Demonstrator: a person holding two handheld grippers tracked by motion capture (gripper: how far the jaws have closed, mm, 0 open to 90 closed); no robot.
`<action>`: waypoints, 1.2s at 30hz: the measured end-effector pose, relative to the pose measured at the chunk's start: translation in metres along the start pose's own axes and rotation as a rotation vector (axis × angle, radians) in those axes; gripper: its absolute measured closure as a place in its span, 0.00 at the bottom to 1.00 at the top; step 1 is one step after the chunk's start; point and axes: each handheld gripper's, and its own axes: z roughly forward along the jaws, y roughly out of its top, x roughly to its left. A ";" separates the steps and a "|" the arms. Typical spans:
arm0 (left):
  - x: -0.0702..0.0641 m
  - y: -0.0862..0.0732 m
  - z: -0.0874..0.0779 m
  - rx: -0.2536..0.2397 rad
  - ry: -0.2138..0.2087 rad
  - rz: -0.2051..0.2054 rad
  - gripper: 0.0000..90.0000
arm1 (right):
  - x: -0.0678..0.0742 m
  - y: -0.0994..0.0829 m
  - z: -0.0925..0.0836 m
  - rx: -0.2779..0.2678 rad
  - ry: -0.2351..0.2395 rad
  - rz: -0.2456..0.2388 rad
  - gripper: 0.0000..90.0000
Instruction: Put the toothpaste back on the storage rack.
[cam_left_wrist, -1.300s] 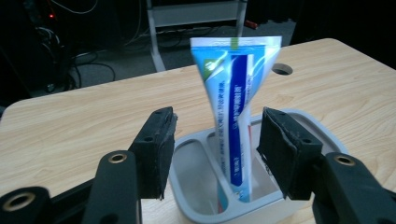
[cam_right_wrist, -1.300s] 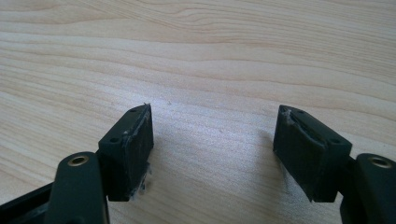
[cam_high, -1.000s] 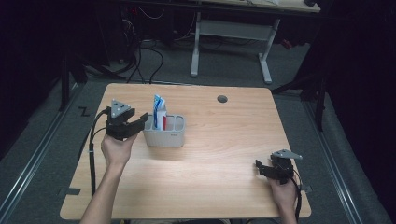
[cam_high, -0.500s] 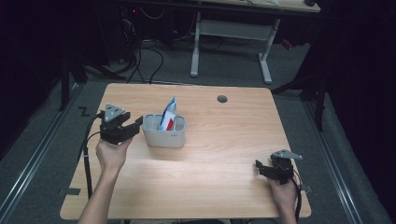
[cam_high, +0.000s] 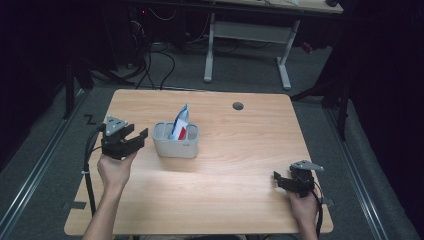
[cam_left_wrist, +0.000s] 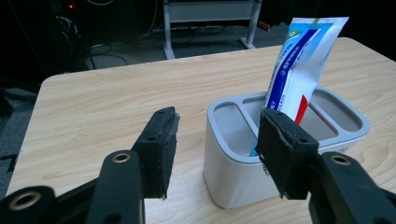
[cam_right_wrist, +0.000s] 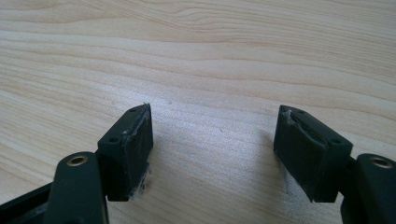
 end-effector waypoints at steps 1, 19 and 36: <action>0.001 -0.002 -0.001 0.005 0.003 0.002 0.53 | 0.000 0.000 0.000 0.000 0.000 0.001 0.32; 0.008 -0.013 -0.011 0.013 0.031 -0.002 0.53 | 0.000 0.000 0.000 0.000 -0.001 0.003 0.32; 0.017 -0.026 -0.018 0.028 0.040 -0.017 0.53 | 0.000 0.000 0.000 -0.001 -0.001 0.002 0.32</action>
